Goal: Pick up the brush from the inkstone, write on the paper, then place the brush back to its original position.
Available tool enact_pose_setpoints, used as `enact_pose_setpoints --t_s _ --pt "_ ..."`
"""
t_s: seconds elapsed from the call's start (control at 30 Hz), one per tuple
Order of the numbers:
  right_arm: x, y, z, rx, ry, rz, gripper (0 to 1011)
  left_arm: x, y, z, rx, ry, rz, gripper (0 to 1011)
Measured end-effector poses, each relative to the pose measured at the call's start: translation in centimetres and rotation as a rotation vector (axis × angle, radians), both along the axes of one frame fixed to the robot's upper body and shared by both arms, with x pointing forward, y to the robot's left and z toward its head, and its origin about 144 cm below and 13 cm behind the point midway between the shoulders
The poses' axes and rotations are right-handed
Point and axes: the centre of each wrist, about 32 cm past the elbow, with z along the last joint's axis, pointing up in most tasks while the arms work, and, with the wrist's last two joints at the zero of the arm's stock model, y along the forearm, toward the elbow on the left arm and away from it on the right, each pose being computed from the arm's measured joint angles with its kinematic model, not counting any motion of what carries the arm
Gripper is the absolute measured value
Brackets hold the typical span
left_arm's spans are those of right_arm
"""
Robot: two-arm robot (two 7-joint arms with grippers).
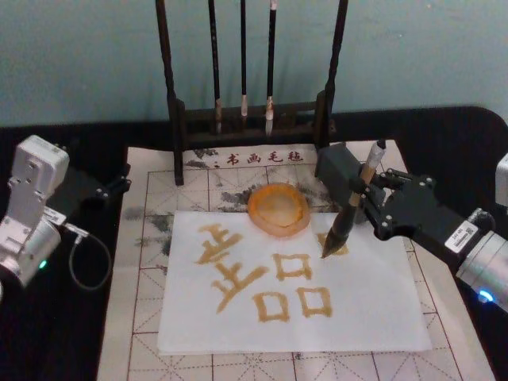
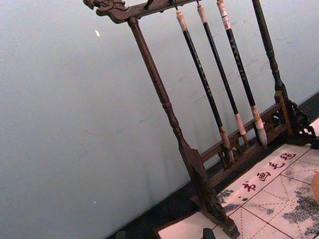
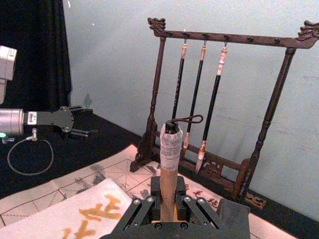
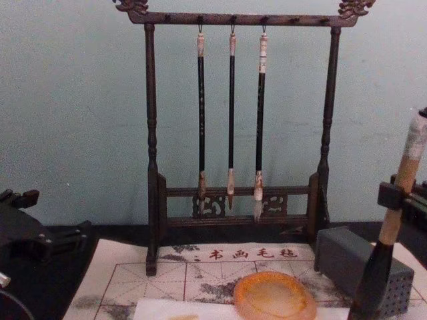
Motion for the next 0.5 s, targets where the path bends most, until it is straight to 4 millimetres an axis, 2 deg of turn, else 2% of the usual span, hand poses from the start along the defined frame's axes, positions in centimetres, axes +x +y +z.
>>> enact_pose_setpoints --t_s 0.5 --pt "-0.35 0.0 -0.09 -0.006 0.009 0.025 188 0.0 0.0 0.0 0.0 0.0 0.0 1001"
